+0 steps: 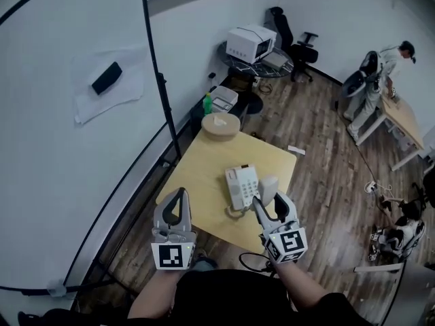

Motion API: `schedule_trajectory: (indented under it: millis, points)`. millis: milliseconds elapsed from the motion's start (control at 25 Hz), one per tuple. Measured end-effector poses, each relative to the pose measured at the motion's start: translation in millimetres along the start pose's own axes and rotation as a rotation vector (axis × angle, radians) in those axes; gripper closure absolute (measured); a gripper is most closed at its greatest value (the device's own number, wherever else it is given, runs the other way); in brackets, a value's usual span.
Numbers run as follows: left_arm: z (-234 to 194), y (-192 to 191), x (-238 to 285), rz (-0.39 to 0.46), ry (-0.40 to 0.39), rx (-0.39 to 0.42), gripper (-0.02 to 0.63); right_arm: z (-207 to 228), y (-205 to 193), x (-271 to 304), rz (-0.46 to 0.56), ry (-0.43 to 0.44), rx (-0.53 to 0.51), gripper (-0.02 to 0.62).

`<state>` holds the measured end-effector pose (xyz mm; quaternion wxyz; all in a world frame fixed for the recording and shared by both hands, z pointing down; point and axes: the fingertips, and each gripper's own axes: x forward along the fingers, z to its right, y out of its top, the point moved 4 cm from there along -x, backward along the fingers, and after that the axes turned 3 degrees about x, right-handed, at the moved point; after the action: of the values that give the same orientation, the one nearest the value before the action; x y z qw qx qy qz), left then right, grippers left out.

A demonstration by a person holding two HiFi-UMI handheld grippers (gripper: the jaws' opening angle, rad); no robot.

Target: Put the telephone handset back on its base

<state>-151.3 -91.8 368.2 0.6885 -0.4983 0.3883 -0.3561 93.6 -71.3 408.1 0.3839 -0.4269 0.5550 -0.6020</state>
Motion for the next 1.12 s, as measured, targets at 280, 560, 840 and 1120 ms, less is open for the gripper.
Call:
schedule_trajectory:
  millis: [280,560,840,1120]
  points:
    - [-30.2,-16.8,34.8,-0.006,-0.072,-0.033,0.606,1.0,0.6,42.6,-0.038,-0.063,0.002,0.367]
    - [-45.9,-39.4,61.4,-0.005,-0.078,-0.066,0.606,6.5,-12.0,75.0,-0.073,-0.079,-0.004,0.367]
    - [-41.4,-55.5,84.8,-0.037,-0.063,-0.033,0.606,26.5,-28.4,113.0,-0.099,-0.049,0.003,0.367]
    - [-32.8,-61.3,92.6,-0.024,-0.066,-0.036,0.606,44.2,-66.0,151.2,-0.194,-0.029,0.028,0.367]
